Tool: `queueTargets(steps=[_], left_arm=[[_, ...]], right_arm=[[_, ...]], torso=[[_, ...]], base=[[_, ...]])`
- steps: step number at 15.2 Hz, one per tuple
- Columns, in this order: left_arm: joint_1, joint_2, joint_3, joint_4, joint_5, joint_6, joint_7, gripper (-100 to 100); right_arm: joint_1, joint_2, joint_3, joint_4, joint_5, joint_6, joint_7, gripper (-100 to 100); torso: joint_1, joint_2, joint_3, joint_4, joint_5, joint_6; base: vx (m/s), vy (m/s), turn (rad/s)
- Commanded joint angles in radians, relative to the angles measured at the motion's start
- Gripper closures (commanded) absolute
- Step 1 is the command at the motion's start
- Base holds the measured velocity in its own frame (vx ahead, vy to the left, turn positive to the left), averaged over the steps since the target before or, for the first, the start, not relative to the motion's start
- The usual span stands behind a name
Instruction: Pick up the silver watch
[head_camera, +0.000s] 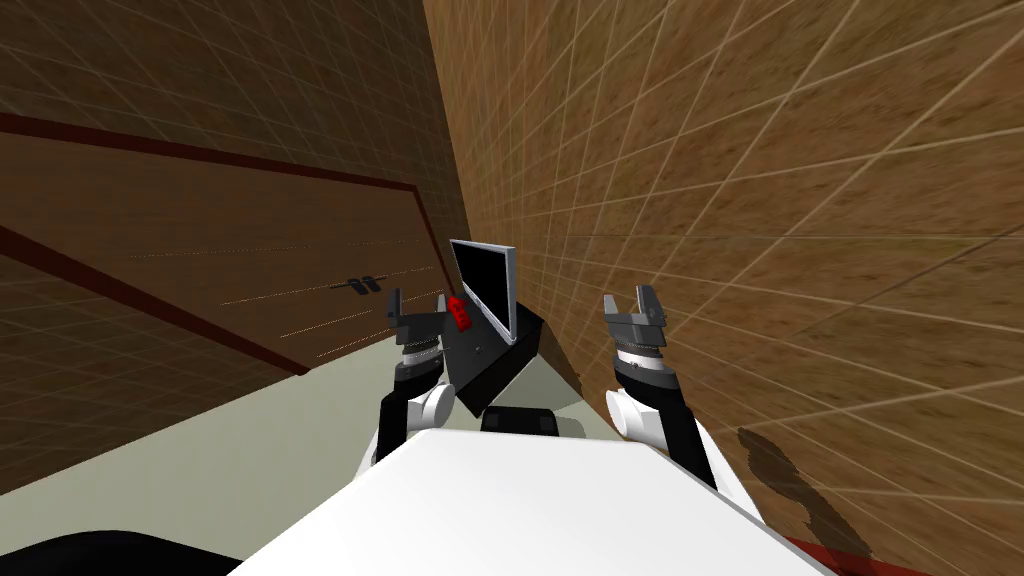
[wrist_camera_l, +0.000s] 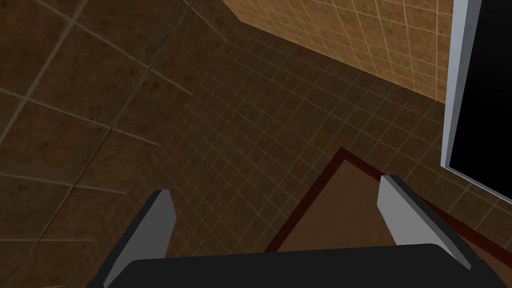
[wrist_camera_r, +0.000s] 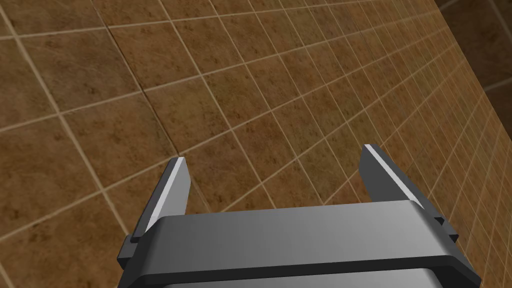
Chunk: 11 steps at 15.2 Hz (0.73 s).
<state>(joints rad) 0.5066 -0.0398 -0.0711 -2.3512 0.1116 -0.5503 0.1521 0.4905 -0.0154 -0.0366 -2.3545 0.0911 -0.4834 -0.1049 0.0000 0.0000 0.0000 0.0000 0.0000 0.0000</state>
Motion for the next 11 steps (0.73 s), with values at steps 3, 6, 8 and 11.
queueTargets(steps=[3, 6, 8, 11], left_arm=[[-0.007, 0.071, 0.013, 0.025, 0.004, 0.031, 0.007, -100], [-0.017, 0.124, 0.032, 0.06, 0.011, 0.077, 0.016, -100], [-0.023, 0.147, 0.044, 0.082, 0.015, 0.106, 0.022, -100], [-0.038, 0.183, 0.073, 0.134, 0.025, 0.173, 0.037, -100]], right_arm=[[0.0, 0.0, 0.0, 0.0, 0.0, 0.0, 0.0, 0], [0.0, 0.0, 0.0, 0.0, 0.0, 0.0, 0.0, 0], [0.0, 0.0, 0.0, 0.0, 0.0, 0.0, 0.0, 0], [0.0, 0.0, 0.0, 0.0, 0.0, 0.0, 0.0, 0]], torso=[[0.0, 0.001, 0.0, 0.0, 0.0, 0.0], [0.001, 0.002, 0.001, 0.0, 0.0, 0.0], [0.001, 0.002, 0.001, 0.0, 0.0, 0.0], [0.001, 0.003, 0.001, 0.001, 0.0, 0.0]], base=[[-0.012, 0.001, -0.033], [-0.028, 0.006, -0.059], [-0.035, 0.006, -0.087], [-0.036, 0.008, -0.071]])
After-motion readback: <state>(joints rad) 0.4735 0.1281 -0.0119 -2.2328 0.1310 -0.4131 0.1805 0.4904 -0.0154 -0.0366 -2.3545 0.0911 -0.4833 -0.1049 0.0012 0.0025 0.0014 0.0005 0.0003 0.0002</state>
